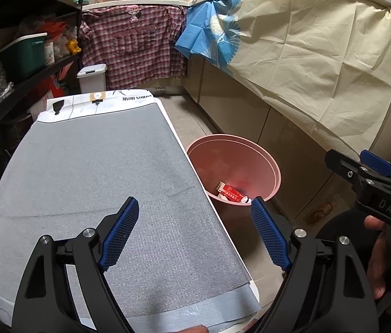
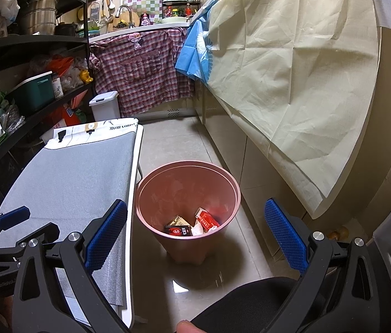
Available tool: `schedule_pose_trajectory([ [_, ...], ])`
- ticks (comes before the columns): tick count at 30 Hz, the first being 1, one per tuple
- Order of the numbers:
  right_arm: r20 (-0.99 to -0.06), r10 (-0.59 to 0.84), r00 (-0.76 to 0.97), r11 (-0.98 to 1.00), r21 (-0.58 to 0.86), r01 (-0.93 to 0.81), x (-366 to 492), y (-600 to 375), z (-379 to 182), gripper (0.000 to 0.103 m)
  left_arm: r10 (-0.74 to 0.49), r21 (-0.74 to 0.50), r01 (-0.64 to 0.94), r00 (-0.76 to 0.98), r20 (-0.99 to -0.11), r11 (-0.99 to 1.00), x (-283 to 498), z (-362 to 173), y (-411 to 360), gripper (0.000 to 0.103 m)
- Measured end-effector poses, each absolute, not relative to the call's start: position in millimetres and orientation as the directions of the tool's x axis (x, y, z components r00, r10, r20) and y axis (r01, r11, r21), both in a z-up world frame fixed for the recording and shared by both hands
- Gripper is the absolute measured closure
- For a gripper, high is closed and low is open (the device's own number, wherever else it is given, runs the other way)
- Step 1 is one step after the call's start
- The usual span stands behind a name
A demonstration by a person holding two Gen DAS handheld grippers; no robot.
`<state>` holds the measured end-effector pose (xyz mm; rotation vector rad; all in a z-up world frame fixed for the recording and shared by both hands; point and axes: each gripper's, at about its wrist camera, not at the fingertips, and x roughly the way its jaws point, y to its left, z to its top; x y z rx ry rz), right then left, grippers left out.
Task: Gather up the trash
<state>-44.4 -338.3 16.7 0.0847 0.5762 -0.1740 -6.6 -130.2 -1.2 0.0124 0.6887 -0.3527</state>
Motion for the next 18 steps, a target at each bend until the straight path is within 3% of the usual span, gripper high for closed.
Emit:
schedule_pose_trajectory([
  [18,-0.552,-0.143,0.822,0.982,0.027,0.188,-44.9,-336.3,17.9,0.005,-0.313,-0.102,0.324,0.711,-0.63,0.941,-4.6,0.1,-129.2,0.023],
])
